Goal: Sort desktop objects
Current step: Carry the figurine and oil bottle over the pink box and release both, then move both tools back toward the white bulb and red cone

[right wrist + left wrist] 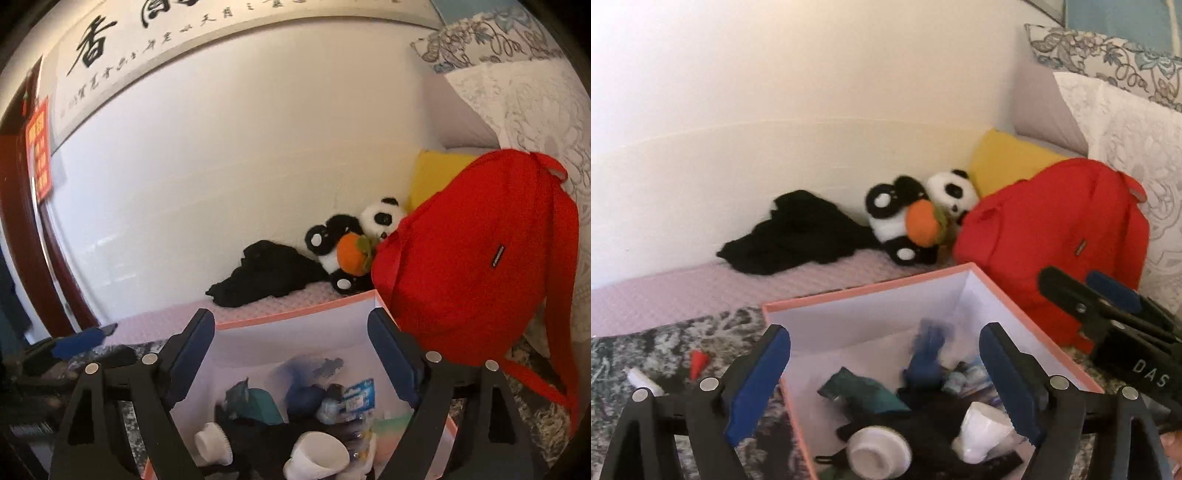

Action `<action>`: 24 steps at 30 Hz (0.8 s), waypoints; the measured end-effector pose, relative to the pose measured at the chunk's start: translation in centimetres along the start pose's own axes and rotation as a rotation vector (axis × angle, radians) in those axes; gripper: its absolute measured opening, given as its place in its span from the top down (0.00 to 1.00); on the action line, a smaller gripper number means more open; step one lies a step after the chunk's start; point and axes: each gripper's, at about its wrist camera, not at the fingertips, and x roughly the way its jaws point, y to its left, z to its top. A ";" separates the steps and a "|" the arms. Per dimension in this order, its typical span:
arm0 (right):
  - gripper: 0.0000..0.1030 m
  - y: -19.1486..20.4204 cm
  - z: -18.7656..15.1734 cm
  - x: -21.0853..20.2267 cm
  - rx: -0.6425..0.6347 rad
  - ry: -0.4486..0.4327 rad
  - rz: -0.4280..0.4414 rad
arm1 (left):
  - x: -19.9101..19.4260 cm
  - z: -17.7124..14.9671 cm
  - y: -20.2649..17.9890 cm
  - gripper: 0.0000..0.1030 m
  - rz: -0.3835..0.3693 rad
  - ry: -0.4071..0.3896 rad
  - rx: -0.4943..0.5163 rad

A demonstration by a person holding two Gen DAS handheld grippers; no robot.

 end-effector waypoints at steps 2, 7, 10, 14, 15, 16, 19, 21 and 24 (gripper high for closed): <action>0.14 -0.2 -0.6 0.2 0.018 0.025 0.005 | -1.0 -0.4 1.0 0.15 0.025 -0.009 -0.014; 0.14 1.2 -2.7 -1.1 0.035 0.065 0.028 | -3.9 -2.3 2.9 0.15 0.126 -0.032 -0.031; 0.14 3.5 -4.1 -3.0 0.012 0.068 0.055 | -6.3 -4.0 4.1 0.15 0.179 -0.040 -0.049; 0.14 6.5 -6.3 -5.7 -0.004 0.073 0.104 | -9.4 -5.9 5.7 0.15 0.234 -0.046 -0.062; 0.14 7.2 -6.9 -6.3 -0.013 0.079 0.113 | -10.3 -6.4 6.1 0.14 0.244 -0.048 -0.063; 0.14 8.2 -7.6 -7.0 -0.026 0.087 0.122 | -11.1 -6.9 6.4 0.13 0.254 -0.047 -0.061; 0.14 11.3 -9.9 -8.6 -0.073 0.120 0.149 | -13.1 -8.7 8.0 0.12 0.288 -0.033 -0.058; 0.14 13.3 -11.4 -9.4 -0.104 0.144 0.167 | -14.3 -10.1 9.8 0.12 0.326 -0.019 -0.075; 0.14 16.2 -13.6 -10.0 -0.151 0.181 0.198 | -16.0 -12.7 13.4 0.12 0.372 0.012 -0.134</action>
